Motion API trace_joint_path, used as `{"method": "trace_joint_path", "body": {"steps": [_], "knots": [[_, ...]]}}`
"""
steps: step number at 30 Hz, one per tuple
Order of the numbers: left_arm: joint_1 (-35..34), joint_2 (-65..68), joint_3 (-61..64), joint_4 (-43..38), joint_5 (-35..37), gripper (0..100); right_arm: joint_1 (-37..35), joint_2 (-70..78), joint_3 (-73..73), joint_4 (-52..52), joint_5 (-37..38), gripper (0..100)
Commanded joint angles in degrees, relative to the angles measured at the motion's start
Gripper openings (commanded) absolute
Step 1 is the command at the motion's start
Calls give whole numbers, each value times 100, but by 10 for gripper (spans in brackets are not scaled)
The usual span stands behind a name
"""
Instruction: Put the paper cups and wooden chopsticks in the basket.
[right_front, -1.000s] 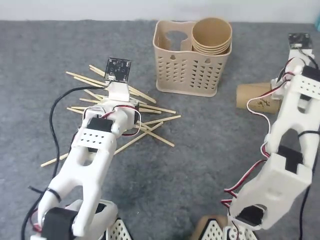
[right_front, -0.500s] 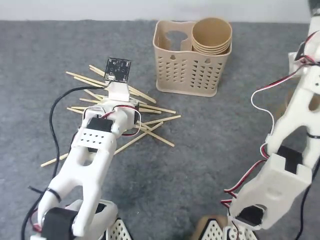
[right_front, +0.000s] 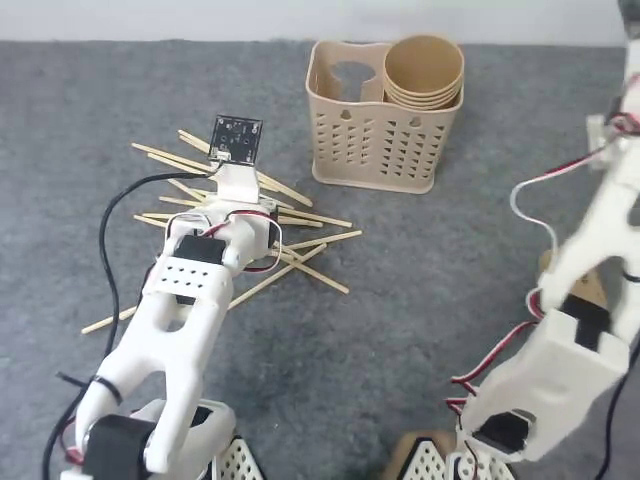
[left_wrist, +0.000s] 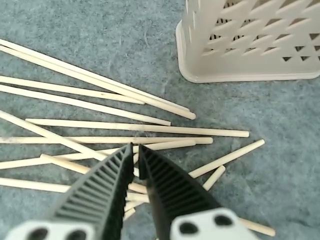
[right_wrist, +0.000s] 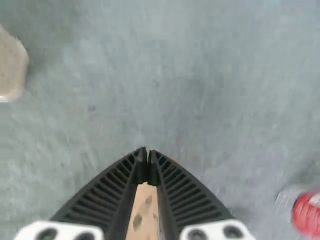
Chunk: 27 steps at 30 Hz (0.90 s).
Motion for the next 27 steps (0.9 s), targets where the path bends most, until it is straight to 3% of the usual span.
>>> {"method": "trace_joint_path", "body": {"steps": [1,9,18,27], "knots": [[62,-211,-66,-114,-44,13,462,-769,1143,233,475,9],[62,-211,-66,-123,-44,13,971,-3407,4923,-470,1459,14],[62,-211,-66,-123,-44,13,1473,-7231,9635,-2044,2778,140],[62,-211,-57,-123,-44,13,1807,-9657,12088,-3442,4105,229]]}}
